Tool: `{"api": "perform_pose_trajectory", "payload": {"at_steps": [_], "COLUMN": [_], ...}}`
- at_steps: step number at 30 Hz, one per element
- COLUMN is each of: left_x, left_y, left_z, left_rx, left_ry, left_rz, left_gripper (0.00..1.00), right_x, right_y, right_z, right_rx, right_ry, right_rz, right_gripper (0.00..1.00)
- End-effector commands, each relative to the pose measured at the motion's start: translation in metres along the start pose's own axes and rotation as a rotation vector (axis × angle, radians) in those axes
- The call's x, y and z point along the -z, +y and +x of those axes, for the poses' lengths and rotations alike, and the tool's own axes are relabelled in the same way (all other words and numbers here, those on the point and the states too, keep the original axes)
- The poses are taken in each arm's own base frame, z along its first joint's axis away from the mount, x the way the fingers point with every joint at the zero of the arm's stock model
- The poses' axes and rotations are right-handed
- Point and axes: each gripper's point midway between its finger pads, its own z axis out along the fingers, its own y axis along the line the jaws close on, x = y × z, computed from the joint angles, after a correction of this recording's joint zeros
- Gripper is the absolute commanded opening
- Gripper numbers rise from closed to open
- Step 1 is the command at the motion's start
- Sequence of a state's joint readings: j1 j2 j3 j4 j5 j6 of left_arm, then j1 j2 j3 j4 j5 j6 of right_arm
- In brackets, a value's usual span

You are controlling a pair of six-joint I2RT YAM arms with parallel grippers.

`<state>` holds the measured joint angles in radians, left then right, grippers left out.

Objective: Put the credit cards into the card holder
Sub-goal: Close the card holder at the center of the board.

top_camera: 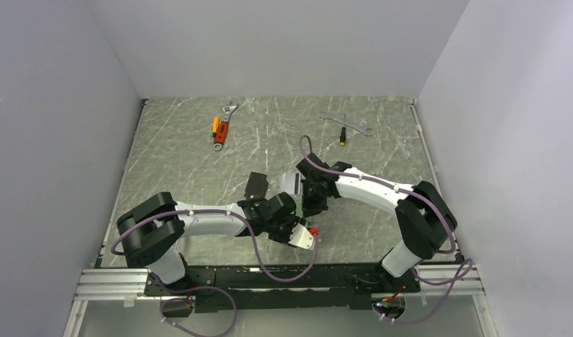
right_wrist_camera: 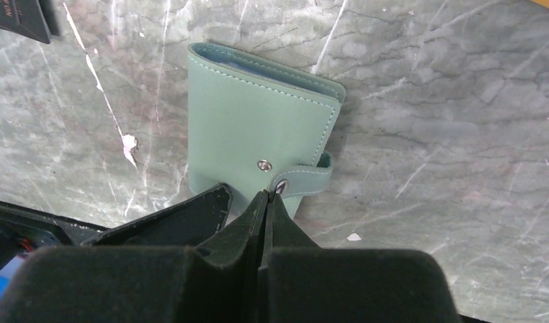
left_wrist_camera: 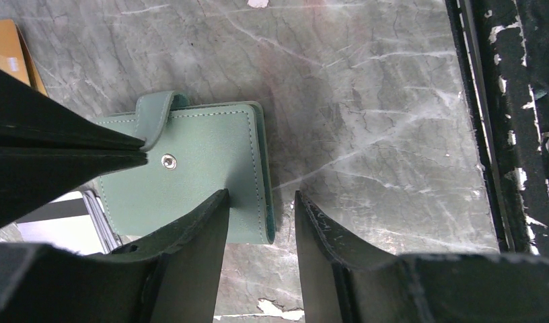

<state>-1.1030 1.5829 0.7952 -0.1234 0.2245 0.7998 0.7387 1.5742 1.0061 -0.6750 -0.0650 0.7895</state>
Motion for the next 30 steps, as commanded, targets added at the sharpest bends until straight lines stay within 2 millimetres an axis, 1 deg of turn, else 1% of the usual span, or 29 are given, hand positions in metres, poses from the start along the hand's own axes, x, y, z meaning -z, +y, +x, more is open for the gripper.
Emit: {"api": "perform_pose_trajectory", "payload": {"at_steps": [1, 5, 9, 17, 24, 30], "left_x": [0.006, 0.007, 0.007, 0.007, 0.007, 0.006], "left_y": [-0.006, -0.006, -0.006, -0.007, -0.008, -0.008], "left_z": [-0.008, -0.009, -0.009, -0.01, -0.01, -0.009], "left_rx": [0.016, 0.017, 0.019, 0.02, 0.021, 0.022], "left_ry": [-0.027, -0.029, -0.029, -0.034, -0.034, -0.031], "left_rz": [0.04, 0.041, 0.044, 0.05, 0.055, 0.057], "left_gripper": [0.45, 0.45, 0.45, 0.44, 0.44, 0.43], "right_x": [-0.011, -0.018, -0.022, -0.024, -0.026, -0.023], "right_y": [0.009, 0.009, 0.013, 0.013, 0.021, 0.023], "right_z": [0.003, 0.004, 0.005, 0.006, 0.007, 0.009], "right_rx": [0.009, 0.013, 0.016, 0.017, 0.012, 0.009], "right_ry": [0.023, 0.043, 0.05, 0.052, 0.063, 0.065], "right_rz": [-0.044, -0.046, -0.06, -0.069, -0.112, -0.129], "right_gripper": [0.0, 0.0, 0.0, 0.0, 0.0, 0.0]}}
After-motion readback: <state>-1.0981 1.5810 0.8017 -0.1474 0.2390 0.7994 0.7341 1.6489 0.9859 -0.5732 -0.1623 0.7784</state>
